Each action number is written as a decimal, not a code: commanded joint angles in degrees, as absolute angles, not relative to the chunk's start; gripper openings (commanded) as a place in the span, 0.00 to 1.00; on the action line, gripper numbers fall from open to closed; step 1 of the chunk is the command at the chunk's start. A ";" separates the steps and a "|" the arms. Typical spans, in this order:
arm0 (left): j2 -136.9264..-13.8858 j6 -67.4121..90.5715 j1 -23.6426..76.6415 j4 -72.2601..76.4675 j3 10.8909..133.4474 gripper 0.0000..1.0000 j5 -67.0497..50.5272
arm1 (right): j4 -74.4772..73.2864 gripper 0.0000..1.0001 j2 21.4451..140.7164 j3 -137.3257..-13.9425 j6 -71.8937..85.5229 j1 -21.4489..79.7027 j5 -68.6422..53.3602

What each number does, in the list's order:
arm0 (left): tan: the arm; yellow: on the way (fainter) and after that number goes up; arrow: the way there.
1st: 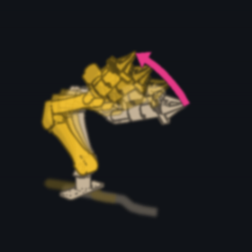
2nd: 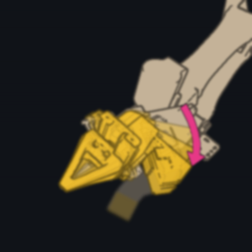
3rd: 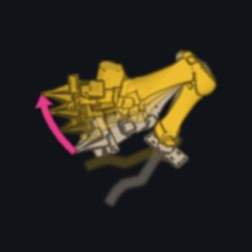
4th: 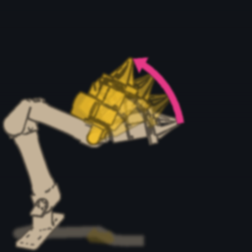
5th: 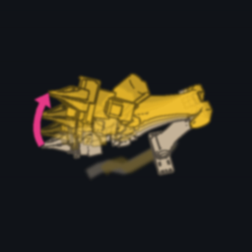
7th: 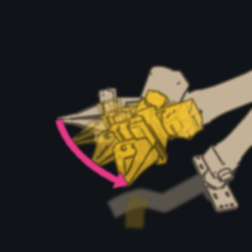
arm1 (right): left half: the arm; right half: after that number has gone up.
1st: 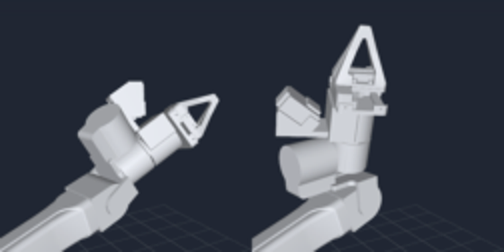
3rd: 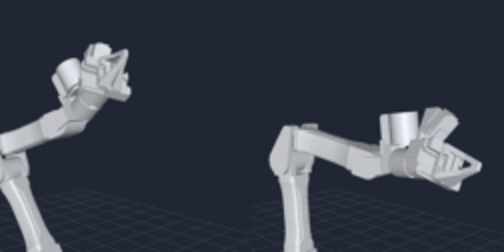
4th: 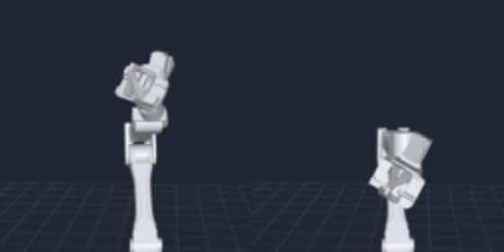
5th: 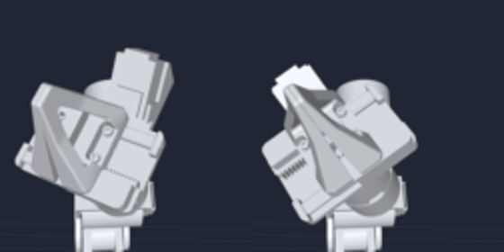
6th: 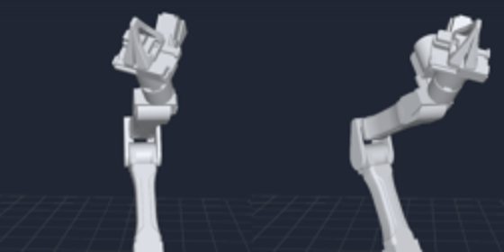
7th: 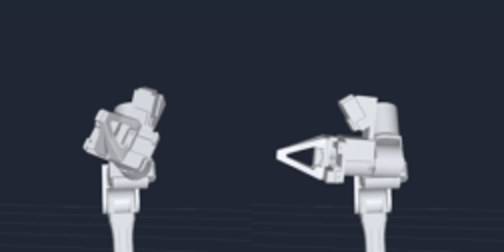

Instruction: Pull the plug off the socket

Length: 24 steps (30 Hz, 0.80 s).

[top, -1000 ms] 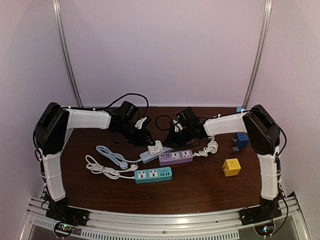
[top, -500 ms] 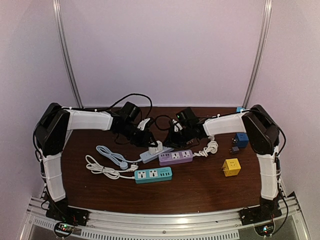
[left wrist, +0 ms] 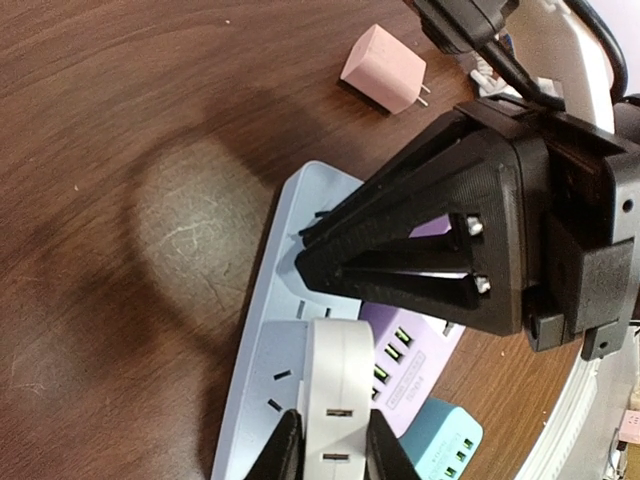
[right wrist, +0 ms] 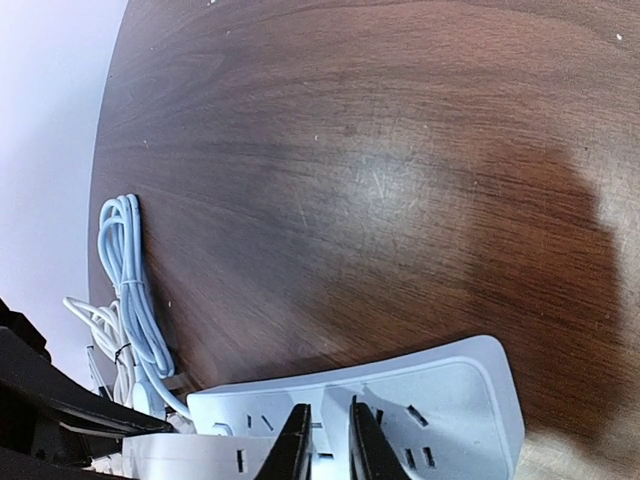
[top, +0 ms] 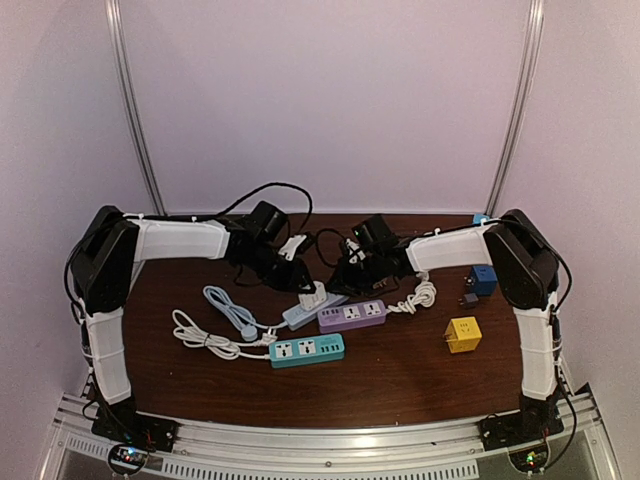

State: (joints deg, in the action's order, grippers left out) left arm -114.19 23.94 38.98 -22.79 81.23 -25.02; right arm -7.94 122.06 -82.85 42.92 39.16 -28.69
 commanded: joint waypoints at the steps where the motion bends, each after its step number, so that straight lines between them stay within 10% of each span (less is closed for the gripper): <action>1: -113.83 23.28 40.18 -24.26 82.18 0.06 -20.72 | -9.01 0.15 123.46 -81.07 43.90 39.74 -27.11; 24: -99.97 21.93 40.52 -1.87 68.92 0.00 -17.09 | -8.70 0.13 125.01 -77.72 43.88 40.56 -20.70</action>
State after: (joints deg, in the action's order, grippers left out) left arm -105.23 21.93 40.47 -12.03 69.49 -18.13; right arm -2.50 122.06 -80.84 44.14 40.36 -25.47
